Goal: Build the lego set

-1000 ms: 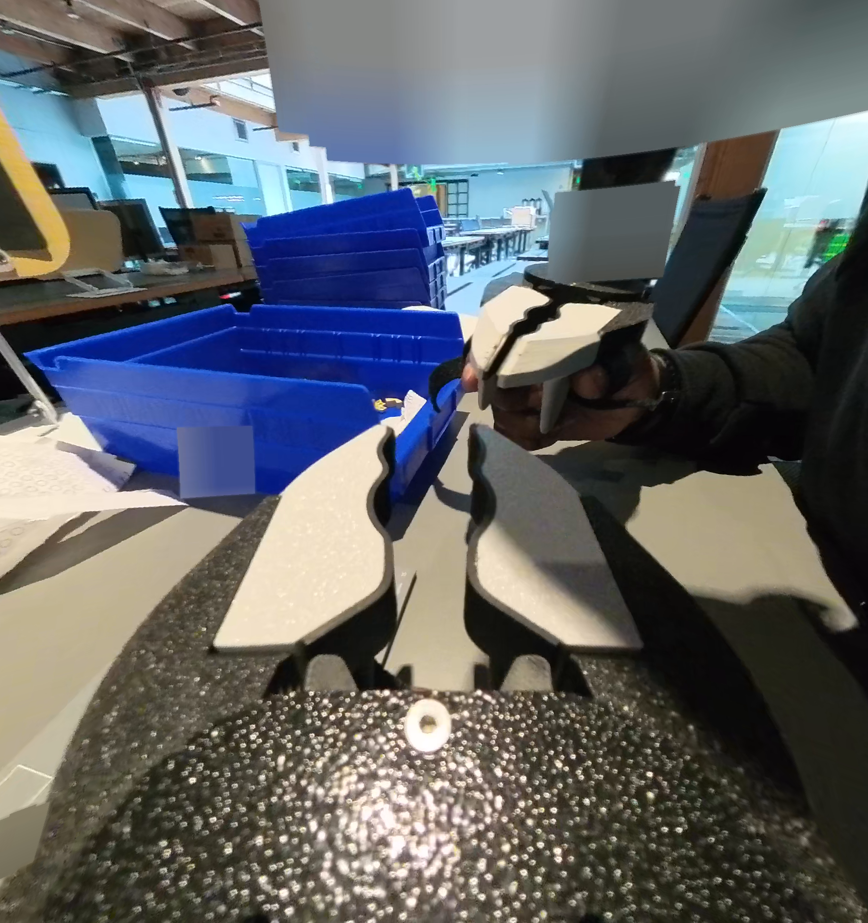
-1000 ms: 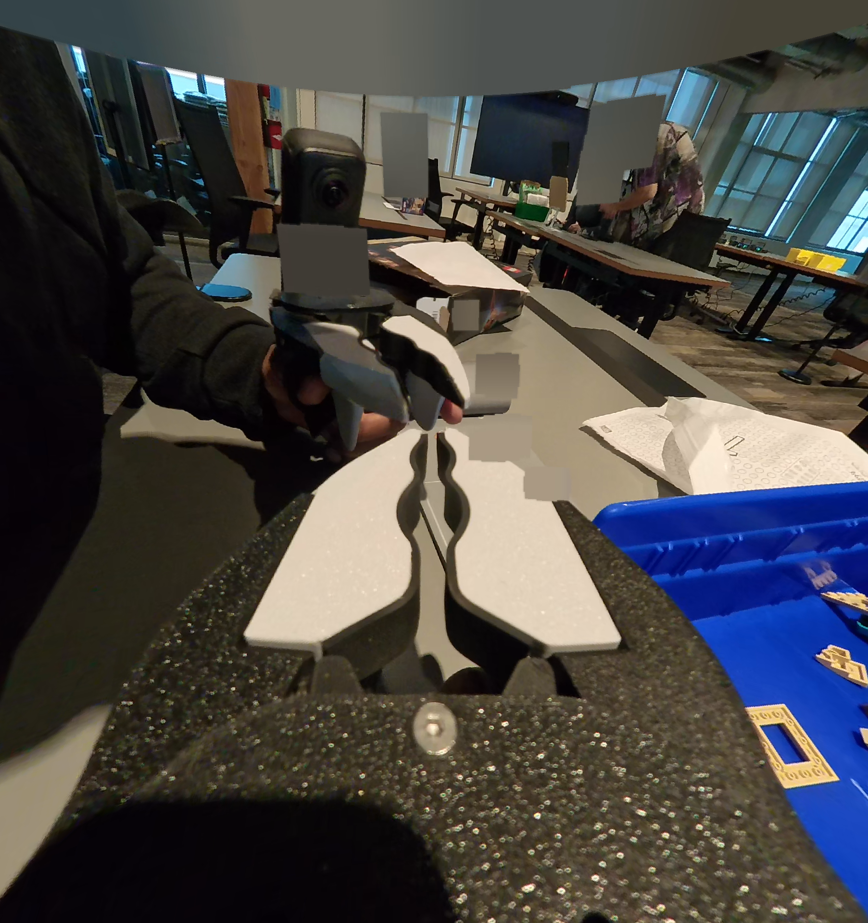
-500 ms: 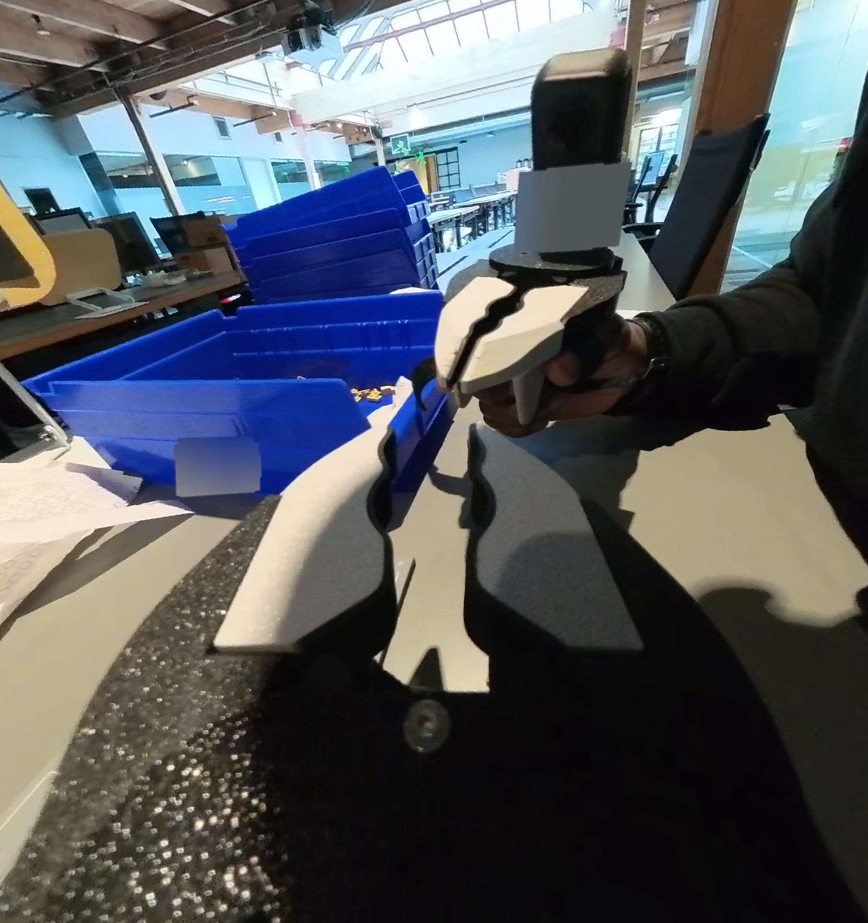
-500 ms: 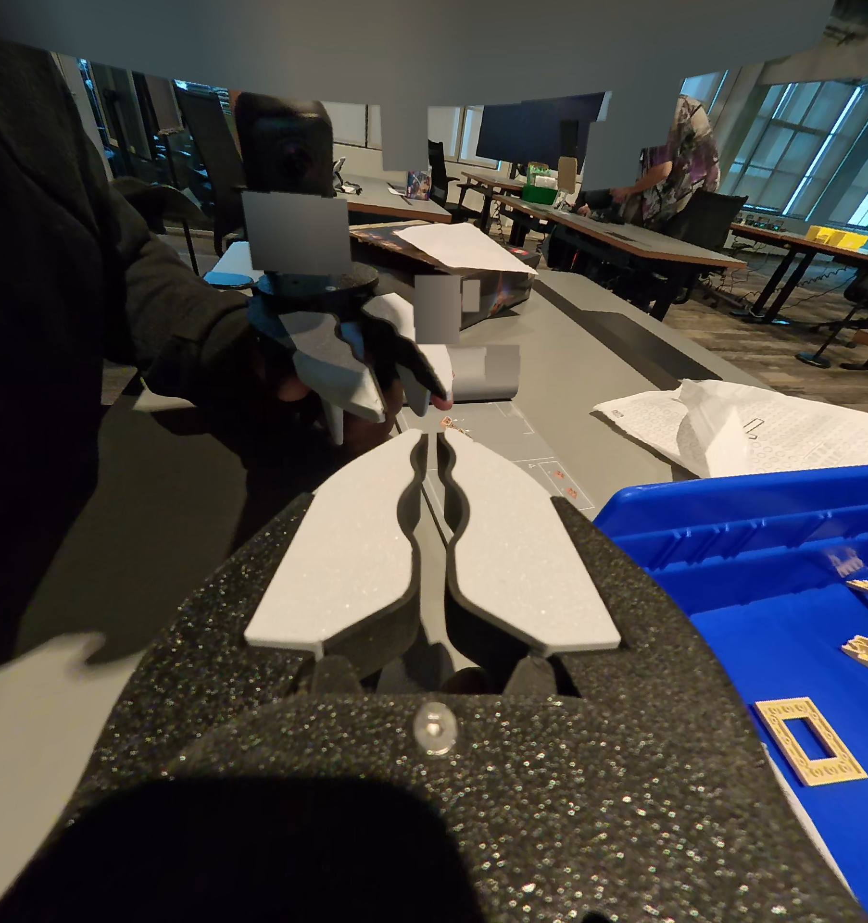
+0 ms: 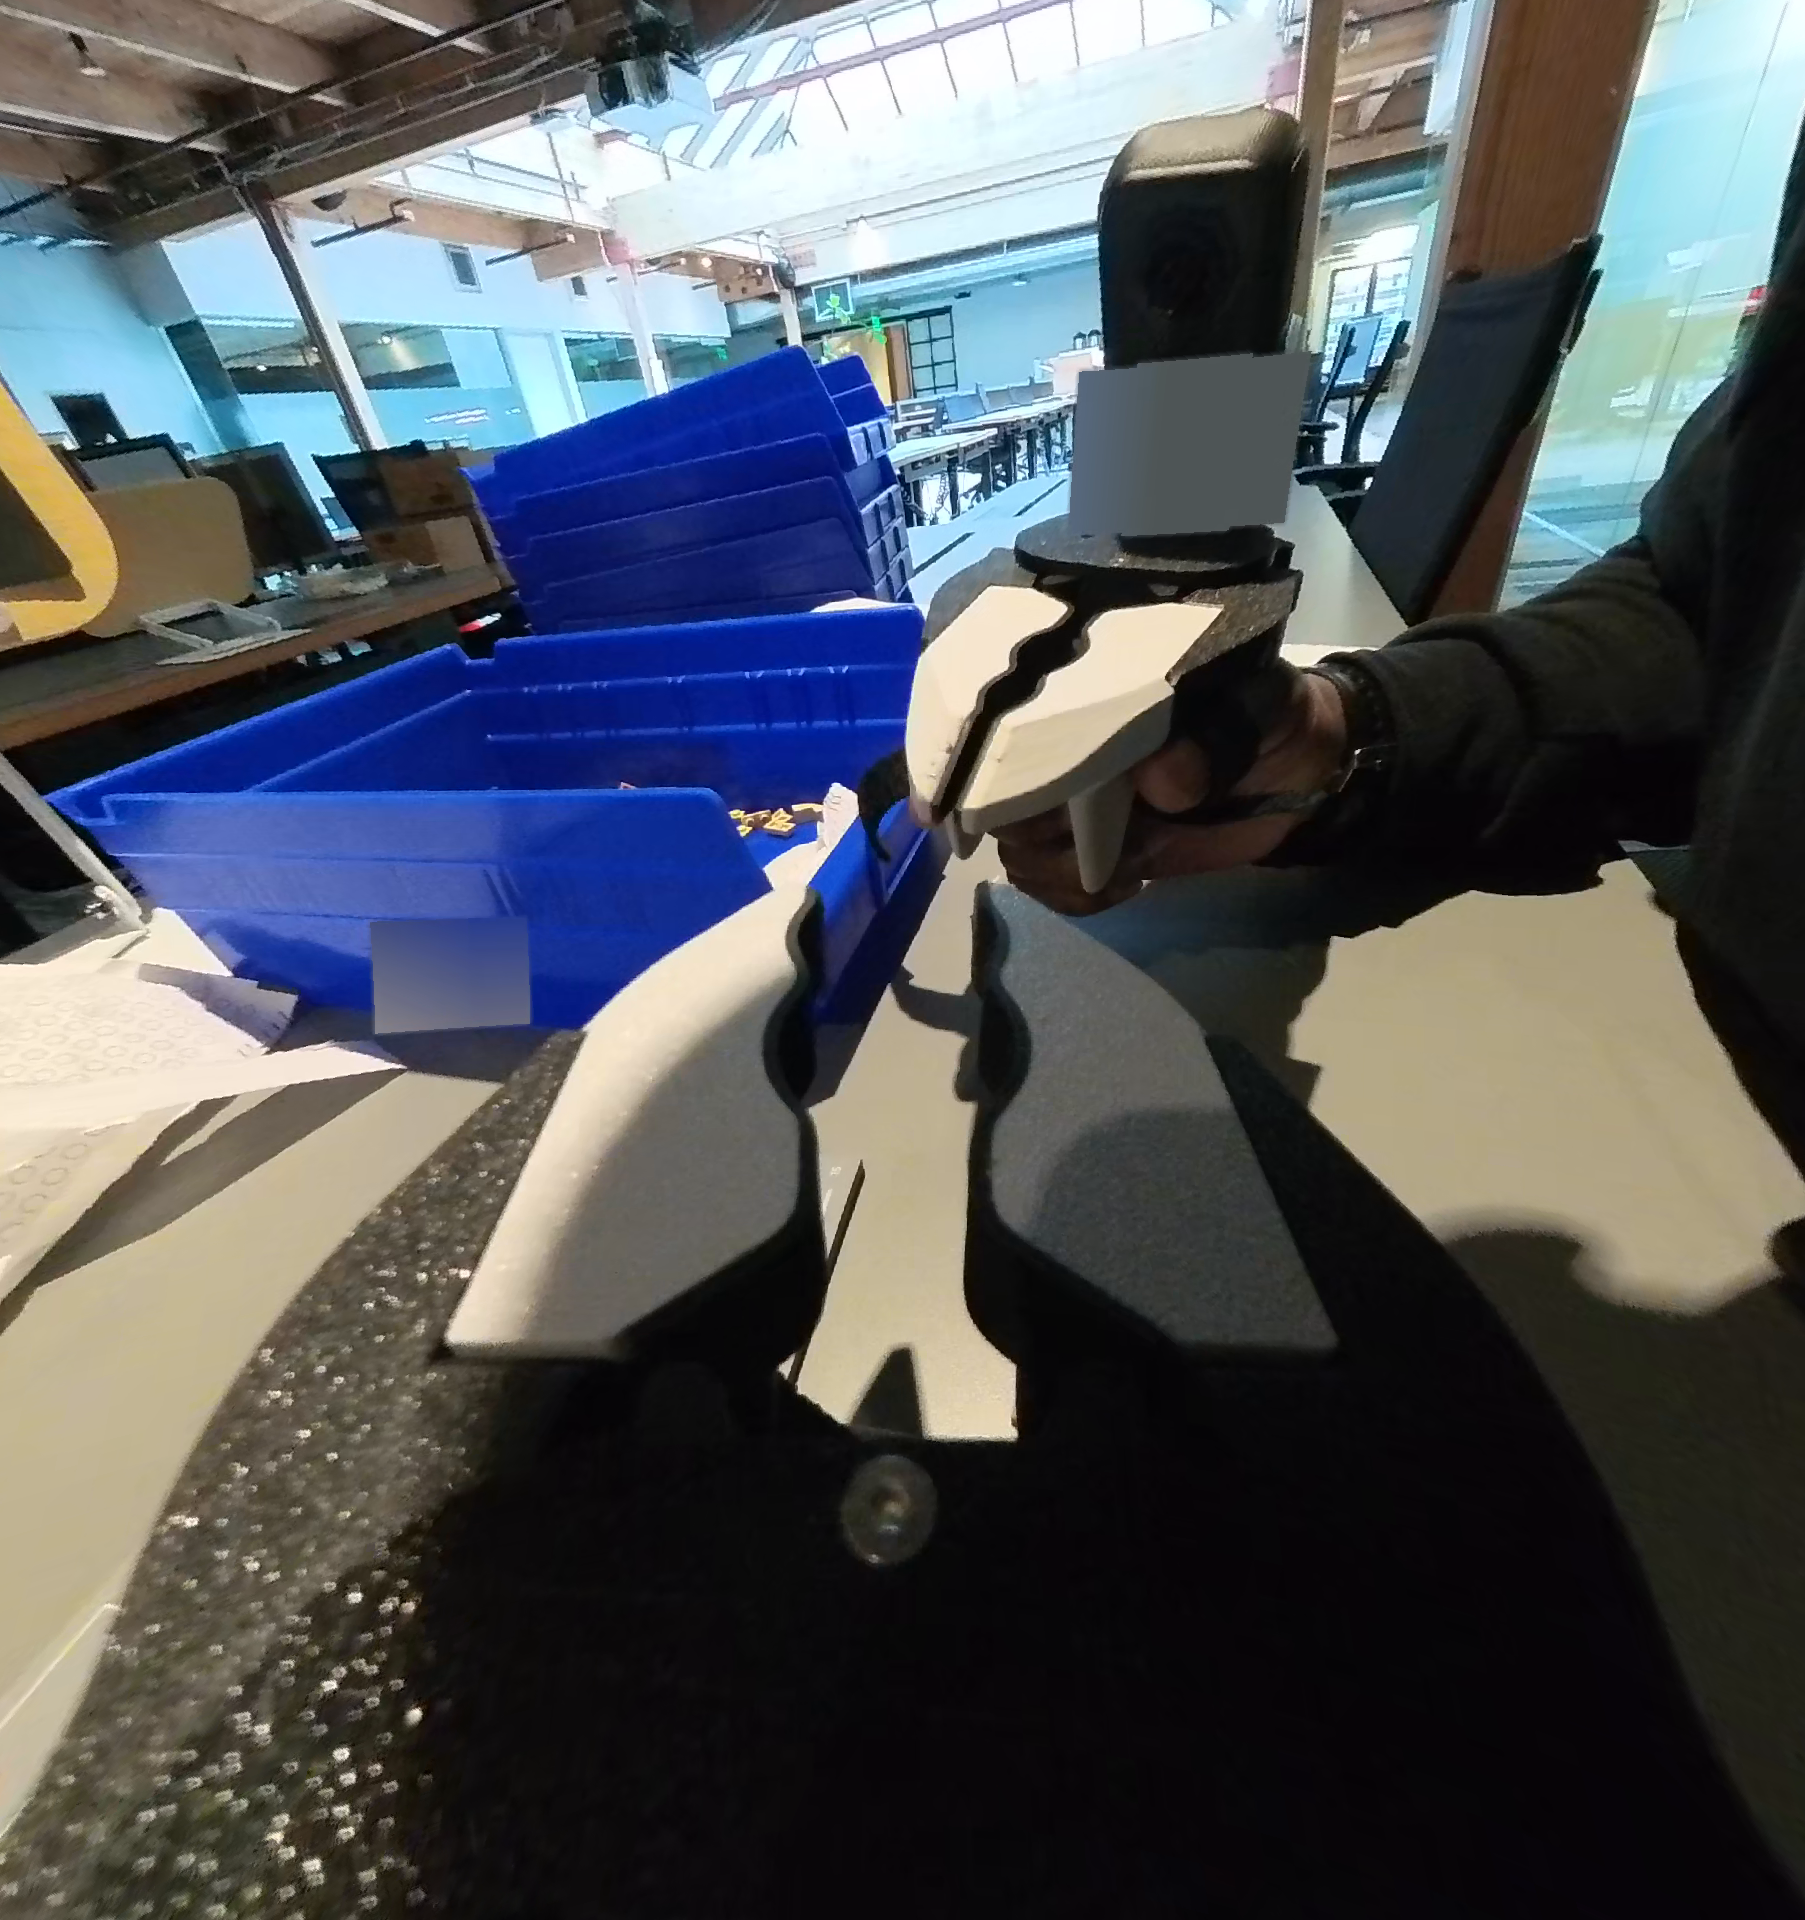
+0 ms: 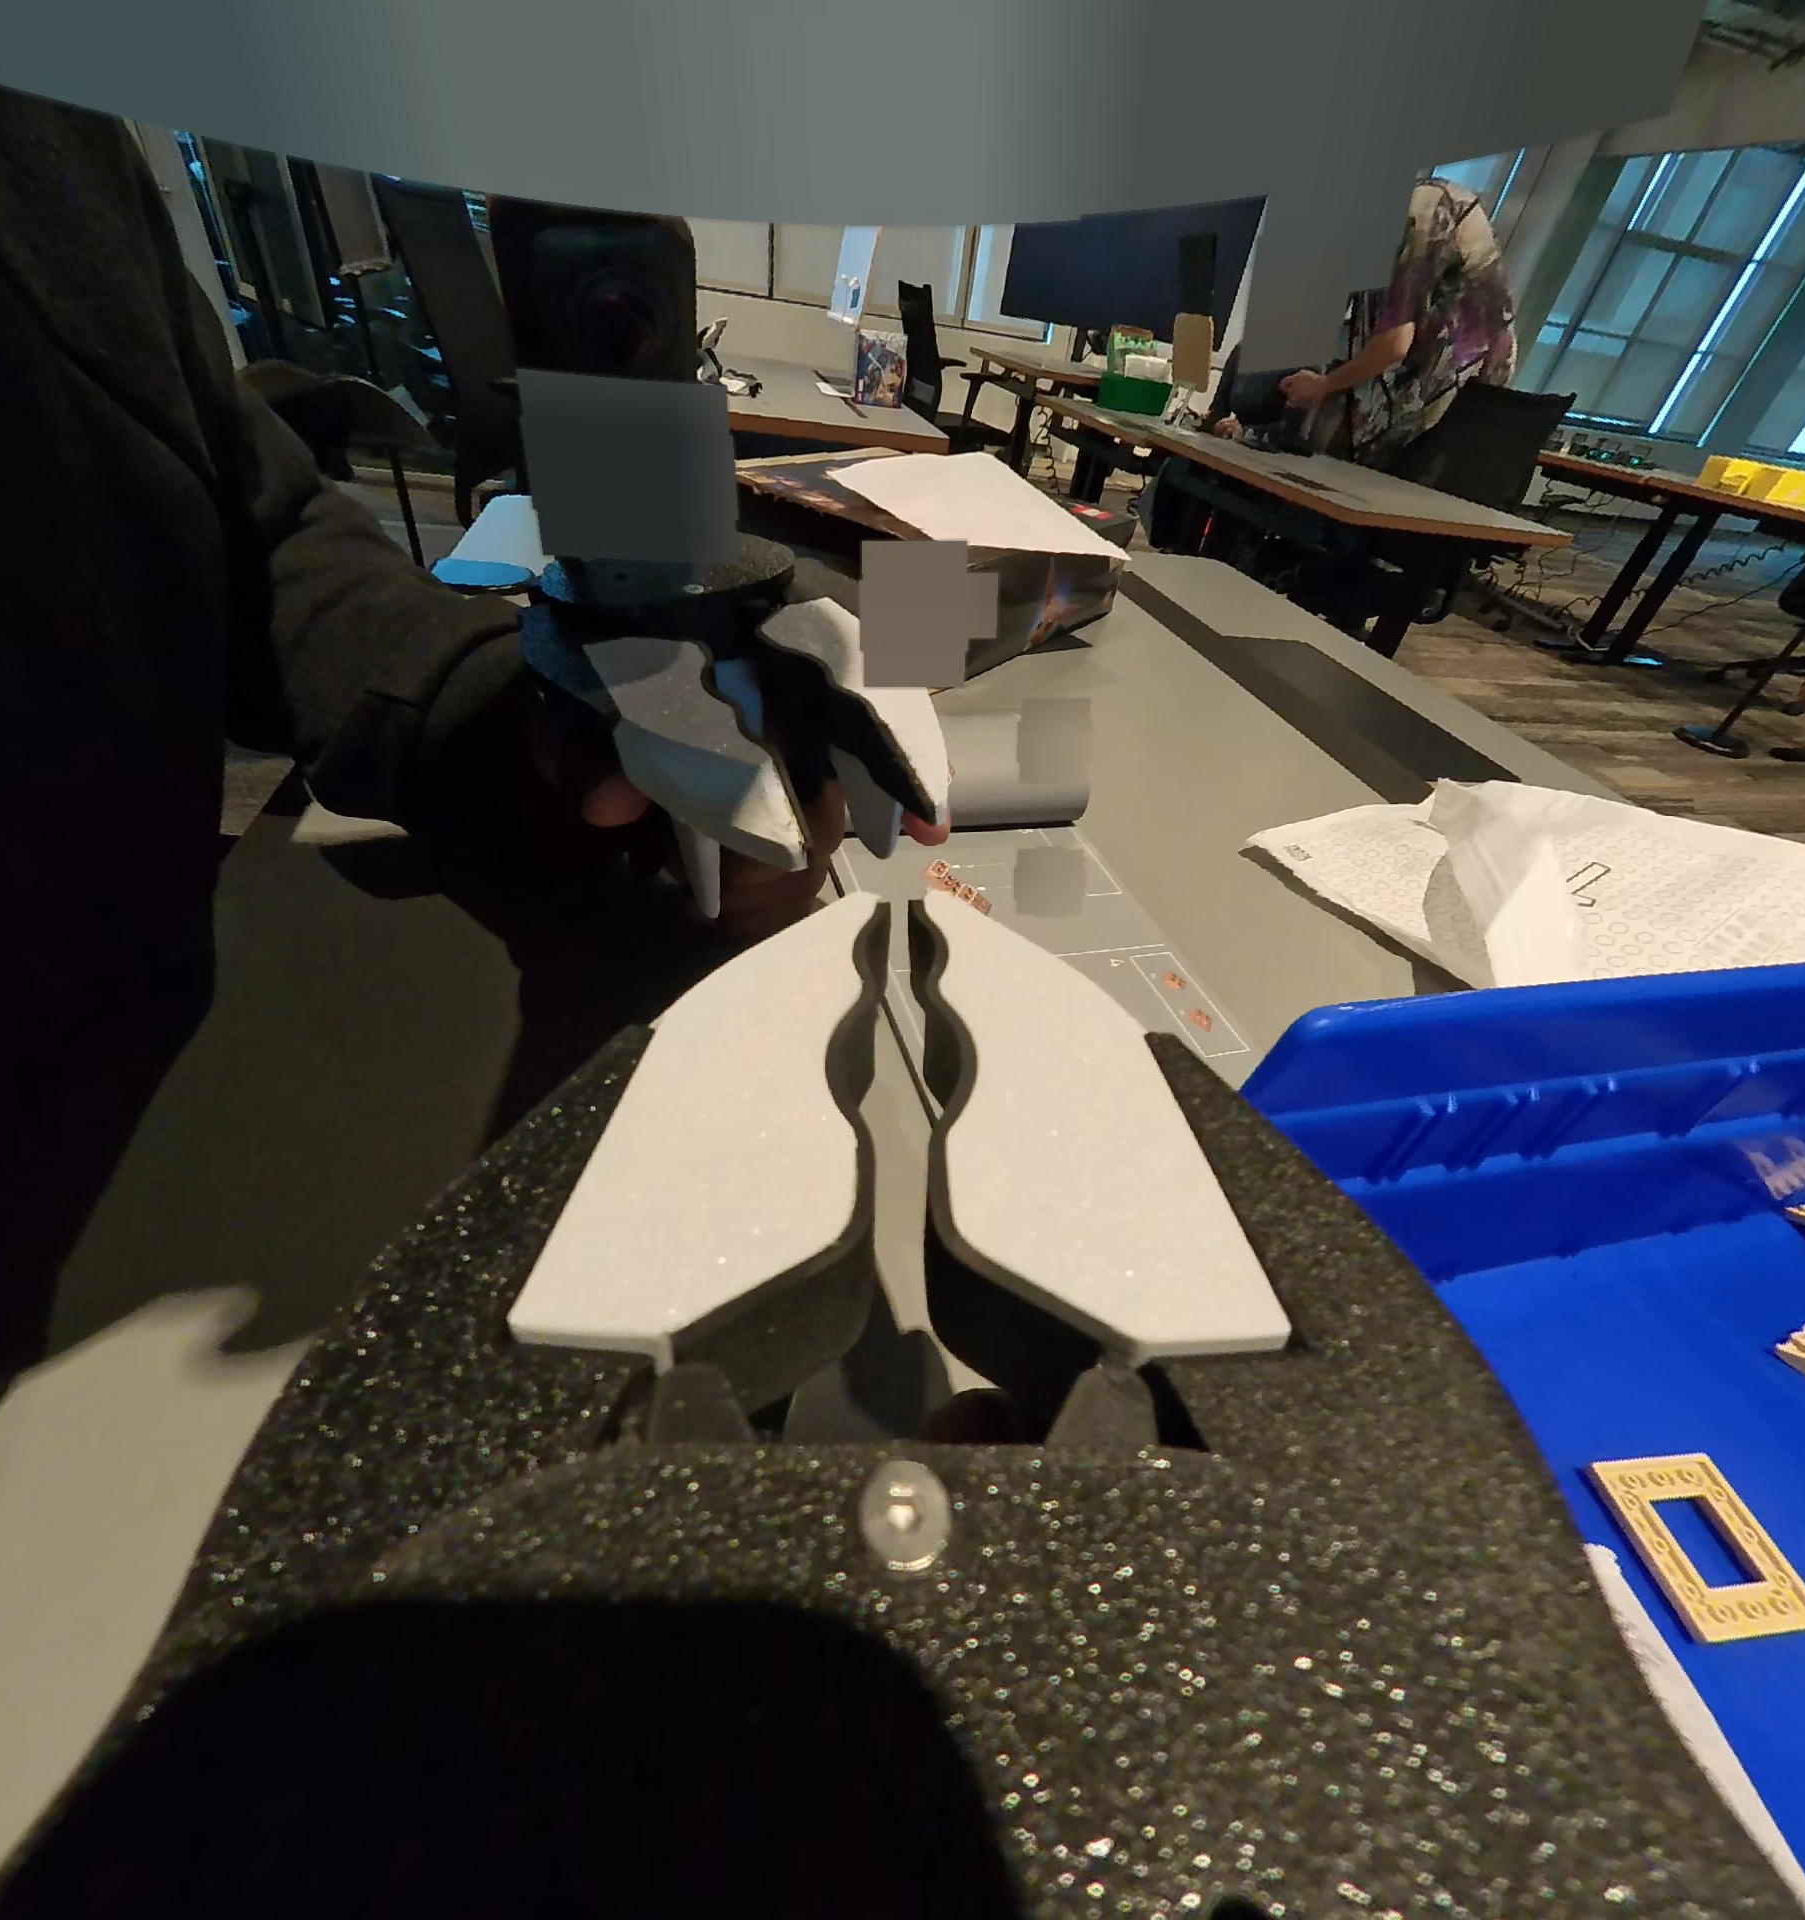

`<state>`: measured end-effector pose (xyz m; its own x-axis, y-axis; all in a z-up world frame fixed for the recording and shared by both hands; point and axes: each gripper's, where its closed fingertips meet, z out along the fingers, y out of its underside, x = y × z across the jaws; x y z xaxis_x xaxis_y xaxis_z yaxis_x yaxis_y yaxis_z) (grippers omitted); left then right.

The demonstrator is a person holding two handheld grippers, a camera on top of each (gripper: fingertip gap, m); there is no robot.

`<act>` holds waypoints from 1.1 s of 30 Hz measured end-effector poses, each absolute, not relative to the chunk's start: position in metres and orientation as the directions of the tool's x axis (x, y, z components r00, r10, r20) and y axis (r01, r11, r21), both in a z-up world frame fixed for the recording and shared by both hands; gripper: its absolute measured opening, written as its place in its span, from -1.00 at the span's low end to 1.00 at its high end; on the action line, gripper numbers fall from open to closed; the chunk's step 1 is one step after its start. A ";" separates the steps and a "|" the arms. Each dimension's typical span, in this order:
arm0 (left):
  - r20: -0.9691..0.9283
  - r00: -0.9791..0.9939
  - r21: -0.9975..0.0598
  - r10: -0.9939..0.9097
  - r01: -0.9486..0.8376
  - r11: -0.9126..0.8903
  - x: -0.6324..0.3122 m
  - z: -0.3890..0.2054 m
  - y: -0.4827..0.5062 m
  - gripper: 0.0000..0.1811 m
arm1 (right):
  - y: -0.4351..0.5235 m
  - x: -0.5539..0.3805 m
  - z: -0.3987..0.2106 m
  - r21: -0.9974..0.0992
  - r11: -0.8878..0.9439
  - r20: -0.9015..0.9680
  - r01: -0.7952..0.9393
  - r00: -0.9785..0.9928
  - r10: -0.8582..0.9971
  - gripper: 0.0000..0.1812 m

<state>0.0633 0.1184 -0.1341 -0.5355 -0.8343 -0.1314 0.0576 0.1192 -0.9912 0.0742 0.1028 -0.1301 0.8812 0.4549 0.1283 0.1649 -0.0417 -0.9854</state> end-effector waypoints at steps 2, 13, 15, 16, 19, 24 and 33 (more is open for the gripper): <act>-0.132 -0.536 -0.991 -0.834 0.058 0.120 0.063 -0.134 0.118 -0.71 | 0.103 0.074 -0.130 -0.985 -0.042 0.130 0.167 0.880 0.456 -0.97; -0.131 -0.535 -0.991 -0.835 0.057 0.120 0.063 -0.134 0.118 -0.71 | 0.102 0.073 -0.130 -0.984 -0.042 0.137 0.175 0.879 0.457 -0.97; -0.133 -0.534 -0.991 -0.835 0.055 0.123 0.064 -0.135 0.118 -0.71 | 0.102 0.073 -0.130 -0.984 -0.043 0.136 0.175 0.879 0.458 -0.97; -0.134 -0.533 -0.991 -0.835 0.054 0.124 0.064 -0.135 0.118 -0.71 | 0.102 0.073 -0.130 -0.983 -0.043 0.137 0.176 0.879 0.458 -0.97; -0.135 -0.533 -0.991 -0.835 0.055 0.125 0.064 -0.135 0.118 -0.71 | 0.102 0.072 -0.130 -0.983 -0.042 0.139 0.178 0.878 0.458 -0.97; -0.138 -0.531 -0.990 -0.836 0.053 0.129 0.064 -0.135 0.119 -0.71 | 0.101 0.072 -0.128 -0.982 -0.034 0.151 0.187 0.878 0.455 -0.97; -0.141 -0.531 -0.990 -0.836 0.053 0.134 0.064 -0.136 0.118 -0.71 | 0.100 0.074 -0.124 -0.980 -0.022 0.169 0.200 0.880 0.445 -0.97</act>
<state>0.0637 0.1182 -0.1358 -0.5305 -0.8358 -0.1413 0.0527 0.1339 -0.9896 0.0741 0.0998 -0.1243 0.8796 0.4445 0.1694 0.1995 -0.0216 -0.9797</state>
